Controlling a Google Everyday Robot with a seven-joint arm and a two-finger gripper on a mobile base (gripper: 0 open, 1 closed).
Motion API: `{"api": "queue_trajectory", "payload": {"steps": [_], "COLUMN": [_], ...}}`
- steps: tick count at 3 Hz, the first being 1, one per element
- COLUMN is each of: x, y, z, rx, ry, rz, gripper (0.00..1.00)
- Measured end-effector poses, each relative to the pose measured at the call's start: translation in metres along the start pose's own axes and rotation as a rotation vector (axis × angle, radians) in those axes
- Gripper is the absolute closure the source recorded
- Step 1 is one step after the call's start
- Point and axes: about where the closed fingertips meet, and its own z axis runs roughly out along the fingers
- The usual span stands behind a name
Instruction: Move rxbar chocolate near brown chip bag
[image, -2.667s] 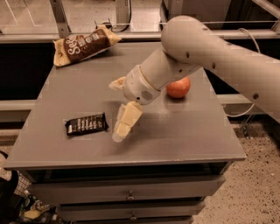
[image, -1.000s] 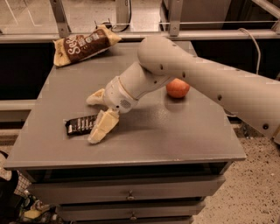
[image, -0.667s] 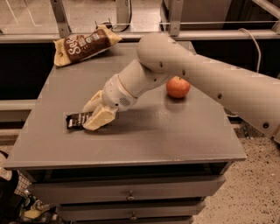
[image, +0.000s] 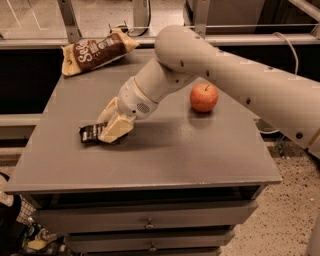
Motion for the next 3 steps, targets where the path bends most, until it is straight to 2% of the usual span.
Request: {"api": "queue_trajectory", "payload": {"steps": [1,2,3], "x": [-0.013,-0.020,-0.013], "y": [-0.020,-0.041,-0.064], "z": [-0.038,-0.073,-0.101], "rx": [0.043,0.103,0.175], "ry": [0.074,0.118,0.141], "rz": [-0.007,-0.002,0.054], "gripper": [1.00,1.00,1.00]}}
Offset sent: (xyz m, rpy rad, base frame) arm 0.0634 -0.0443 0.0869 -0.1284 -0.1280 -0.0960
